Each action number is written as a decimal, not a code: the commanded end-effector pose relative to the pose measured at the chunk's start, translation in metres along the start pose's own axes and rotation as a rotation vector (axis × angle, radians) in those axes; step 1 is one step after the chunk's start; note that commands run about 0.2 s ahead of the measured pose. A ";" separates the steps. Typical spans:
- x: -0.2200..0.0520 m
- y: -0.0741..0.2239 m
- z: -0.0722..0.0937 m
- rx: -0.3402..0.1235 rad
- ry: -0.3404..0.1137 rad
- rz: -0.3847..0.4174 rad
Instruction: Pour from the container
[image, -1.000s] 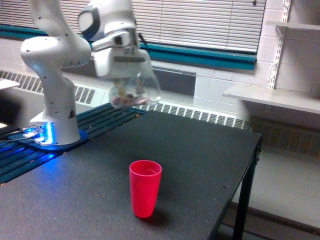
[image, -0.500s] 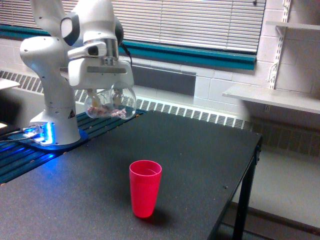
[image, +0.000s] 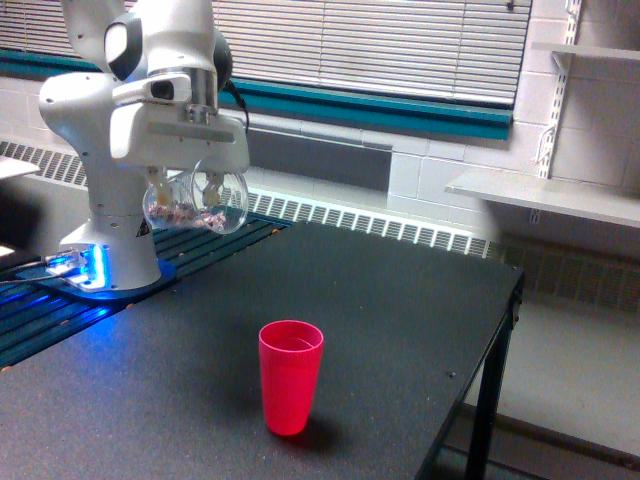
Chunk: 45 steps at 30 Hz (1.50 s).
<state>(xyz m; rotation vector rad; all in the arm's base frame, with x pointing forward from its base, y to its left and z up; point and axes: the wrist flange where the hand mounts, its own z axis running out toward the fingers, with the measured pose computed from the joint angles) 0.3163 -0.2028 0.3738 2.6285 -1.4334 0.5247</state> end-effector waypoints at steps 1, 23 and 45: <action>-0.002 -0.022 0.008 -0.012 -0.011 0.013; 0.008 -0.059 0.036 -0.040 -0.018 0.030; 0.021 -0.069 0.052 -0.081 -0.024 0.012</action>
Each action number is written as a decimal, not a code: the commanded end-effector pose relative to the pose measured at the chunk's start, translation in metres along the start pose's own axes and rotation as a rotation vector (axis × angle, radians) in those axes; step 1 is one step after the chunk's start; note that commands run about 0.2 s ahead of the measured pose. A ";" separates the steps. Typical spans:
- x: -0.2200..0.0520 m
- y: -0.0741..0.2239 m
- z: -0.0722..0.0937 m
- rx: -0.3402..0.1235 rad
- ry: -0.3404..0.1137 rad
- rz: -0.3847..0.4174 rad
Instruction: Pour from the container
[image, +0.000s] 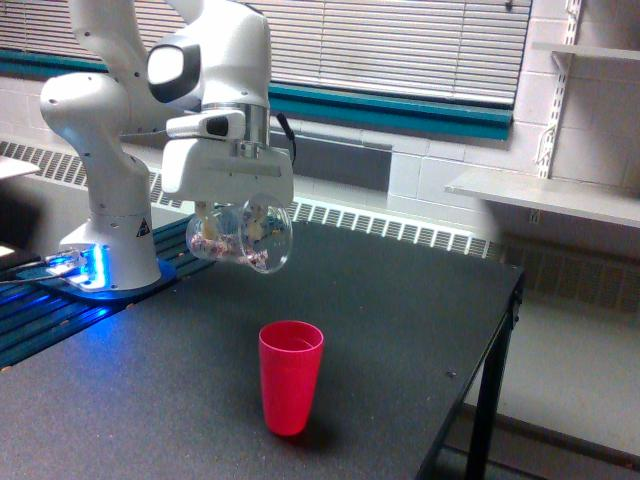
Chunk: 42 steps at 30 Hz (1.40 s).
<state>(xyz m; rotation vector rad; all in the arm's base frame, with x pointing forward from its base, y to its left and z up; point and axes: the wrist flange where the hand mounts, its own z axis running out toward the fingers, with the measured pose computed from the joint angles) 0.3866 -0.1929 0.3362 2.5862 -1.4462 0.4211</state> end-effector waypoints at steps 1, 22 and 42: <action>0.008 -0.008 0.002 -0.008 0.009 0.002; 0.027 0.006 0.017 -0.081 0.009 -0.042; 0.036 0.019 0.009 -0.151 0.016 -0.083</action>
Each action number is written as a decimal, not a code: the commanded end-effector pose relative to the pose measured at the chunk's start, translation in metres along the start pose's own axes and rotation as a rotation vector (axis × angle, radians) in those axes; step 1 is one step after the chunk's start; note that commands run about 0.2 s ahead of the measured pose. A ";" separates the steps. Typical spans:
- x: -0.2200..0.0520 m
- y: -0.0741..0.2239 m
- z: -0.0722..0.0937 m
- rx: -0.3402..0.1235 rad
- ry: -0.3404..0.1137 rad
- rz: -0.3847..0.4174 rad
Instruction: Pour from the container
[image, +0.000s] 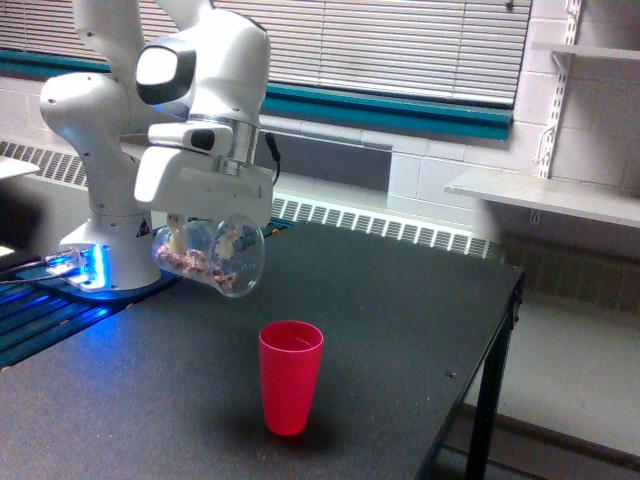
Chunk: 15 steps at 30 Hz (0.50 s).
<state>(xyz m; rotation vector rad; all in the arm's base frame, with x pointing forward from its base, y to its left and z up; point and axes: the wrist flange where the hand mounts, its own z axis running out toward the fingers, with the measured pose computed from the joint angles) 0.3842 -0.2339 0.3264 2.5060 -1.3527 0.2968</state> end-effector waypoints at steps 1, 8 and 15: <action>0.009 -0.004 -0.013 -0.012 0.024 -0.032; 0.011 -0.007 -0.019 -0.028 0.030 -0.032; 0.011 -0.010 -0.026 -0.040 0.045 -0.031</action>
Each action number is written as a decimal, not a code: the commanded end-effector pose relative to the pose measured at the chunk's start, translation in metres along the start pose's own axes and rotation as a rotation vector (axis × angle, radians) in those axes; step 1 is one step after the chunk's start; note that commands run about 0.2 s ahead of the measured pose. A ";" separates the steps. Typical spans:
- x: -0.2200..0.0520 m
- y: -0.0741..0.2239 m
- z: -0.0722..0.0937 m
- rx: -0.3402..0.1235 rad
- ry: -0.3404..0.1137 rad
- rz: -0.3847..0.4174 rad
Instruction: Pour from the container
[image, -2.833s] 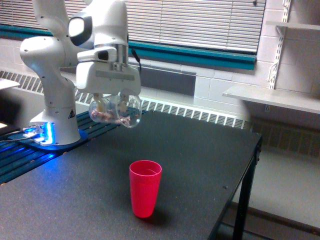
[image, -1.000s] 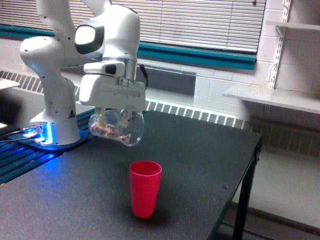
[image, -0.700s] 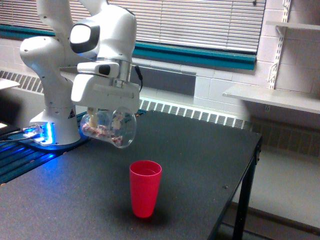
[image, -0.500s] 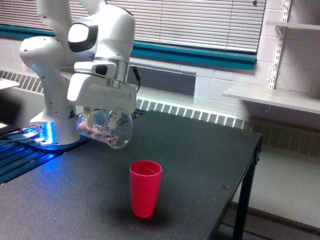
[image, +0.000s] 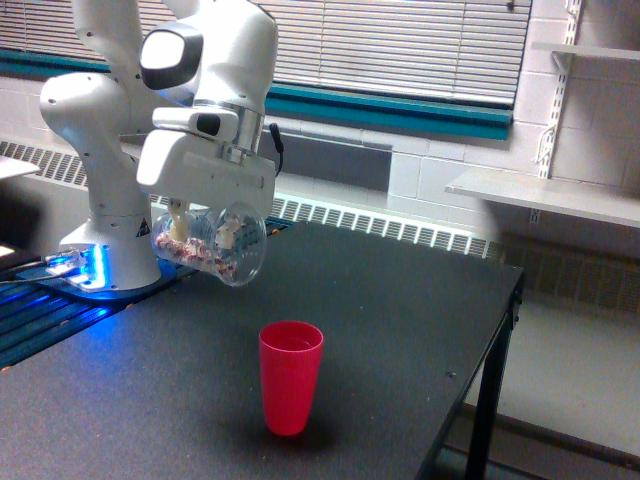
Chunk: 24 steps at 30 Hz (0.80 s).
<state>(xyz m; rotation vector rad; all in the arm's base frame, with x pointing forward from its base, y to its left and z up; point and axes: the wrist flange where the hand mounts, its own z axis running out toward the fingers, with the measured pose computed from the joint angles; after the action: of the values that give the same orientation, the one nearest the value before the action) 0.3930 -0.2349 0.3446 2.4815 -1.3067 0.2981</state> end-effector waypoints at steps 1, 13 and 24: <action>0.000 -0.006 -0.010 -0.010 0.020 -0.009; -0.013 0.004 -0.004 -0.061 0.009 -0.011; -0.027 0.009 0.001 -0.089 -0.005 0.011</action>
<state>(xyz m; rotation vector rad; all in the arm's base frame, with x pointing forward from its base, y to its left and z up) 0.3755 -0.2229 0.3397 2.4302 -1.2693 0.2359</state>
